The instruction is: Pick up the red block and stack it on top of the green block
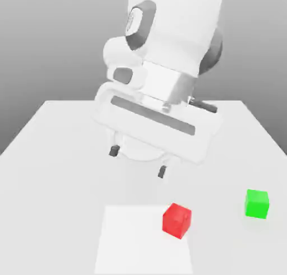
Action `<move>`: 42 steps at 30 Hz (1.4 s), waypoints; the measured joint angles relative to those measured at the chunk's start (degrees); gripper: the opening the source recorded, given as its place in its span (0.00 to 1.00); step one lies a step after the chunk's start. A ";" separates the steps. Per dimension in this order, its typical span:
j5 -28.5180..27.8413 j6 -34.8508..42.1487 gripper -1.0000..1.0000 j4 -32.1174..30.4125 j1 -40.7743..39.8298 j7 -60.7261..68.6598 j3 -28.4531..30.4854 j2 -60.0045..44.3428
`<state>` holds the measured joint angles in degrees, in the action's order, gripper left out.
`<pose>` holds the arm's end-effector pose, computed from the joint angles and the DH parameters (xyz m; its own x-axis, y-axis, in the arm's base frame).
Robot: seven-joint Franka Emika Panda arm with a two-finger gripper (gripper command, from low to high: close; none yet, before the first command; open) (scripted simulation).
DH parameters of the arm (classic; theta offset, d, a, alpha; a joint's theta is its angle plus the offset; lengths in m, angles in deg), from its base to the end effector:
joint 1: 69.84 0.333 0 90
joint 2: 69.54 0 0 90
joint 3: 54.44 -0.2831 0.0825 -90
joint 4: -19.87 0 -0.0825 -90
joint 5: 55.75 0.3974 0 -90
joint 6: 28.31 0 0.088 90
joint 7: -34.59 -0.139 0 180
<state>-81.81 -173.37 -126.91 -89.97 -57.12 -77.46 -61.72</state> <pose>0.4682 0.0141 0.2460 0.3481 -0.8769 0.3314 -0.9247 -0.3793 -0.0322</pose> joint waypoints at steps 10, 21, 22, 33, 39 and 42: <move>7.69 -9.32 0.50 -7.58 1.19 -6.04 -1.80 -8.89; 20.71 -18.00 0.50 -10.71 4.31 -2.85 -3.10 -12.79; 19.57 -18.67 0.50 -10.55 4.58 -3.69 -2.58 -13.65; 5.49 -25.11 0.00 -9.05 12.90 -14.01 8.92 -22.97; 6.26 -24.84 0.00 -9.14 12.22 -13.47 8.06 -22.42; 11.25 -22.85 0.00 -9.62 9.29 -9.79 4.01 -19.35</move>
<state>-70.56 -196.22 -136.53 -80.69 -66.91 -73.44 -81.07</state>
